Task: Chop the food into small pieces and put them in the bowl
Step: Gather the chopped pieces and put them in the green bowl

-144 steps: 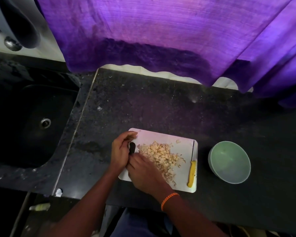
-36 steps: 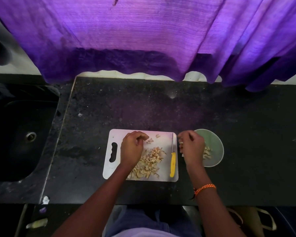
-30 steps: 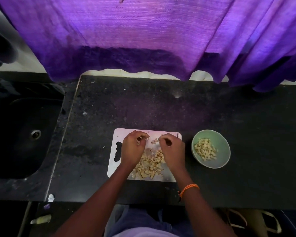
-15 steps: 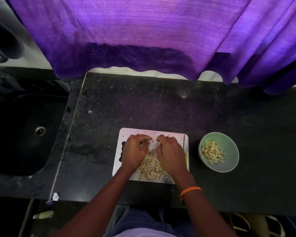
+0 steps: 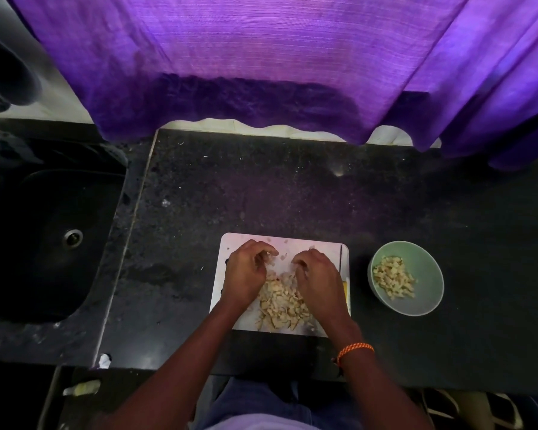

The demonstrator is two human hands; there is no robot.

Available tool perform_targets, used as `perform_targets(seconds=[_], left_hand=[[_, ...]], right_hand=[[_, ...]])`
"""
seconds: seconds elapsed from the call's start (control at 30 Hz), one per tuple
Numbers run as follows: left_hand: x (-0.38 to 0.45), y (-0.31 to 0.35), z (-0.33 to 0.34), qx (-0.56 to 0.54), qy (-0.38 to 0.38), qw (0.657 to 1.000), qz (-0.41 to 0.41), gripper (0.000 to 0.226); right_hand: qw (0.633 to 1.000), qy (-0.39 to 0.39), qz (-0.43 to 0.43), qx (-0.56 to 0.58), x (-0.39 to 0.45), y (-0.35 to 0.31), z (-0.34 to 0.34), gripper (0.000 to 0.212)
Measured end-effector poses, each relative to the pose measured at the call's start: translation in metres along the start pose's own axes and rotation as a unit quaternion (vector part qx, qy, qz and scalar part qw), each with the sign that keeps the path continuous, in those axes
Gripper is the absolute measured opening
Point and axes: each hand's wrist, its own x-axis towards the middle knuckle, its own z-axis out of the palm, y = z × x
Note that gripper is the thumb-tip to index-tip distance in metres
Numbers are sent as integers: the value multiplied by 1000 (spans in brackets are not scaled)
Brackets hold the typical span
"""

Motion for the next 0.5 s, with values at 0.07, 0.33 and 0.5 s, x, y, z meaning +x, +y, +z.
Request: perform_targets(seconds=[0.07, 0.33, 0.5], left_hand=[[-1, 2, -3, -43, -14, 999, 2, 46], [6, -1, -10, -106, 4, 994, -15, 53], [12, -6, -16, -53, 63, 997, -8, 51]], right_hand=[[999, 41, 27, 15, 1, 4, -2, 22], [988, 45, 116, -86, 6, -8, 20, 58], [999, 19, 18, -36, 10, -31, 29, 48]])
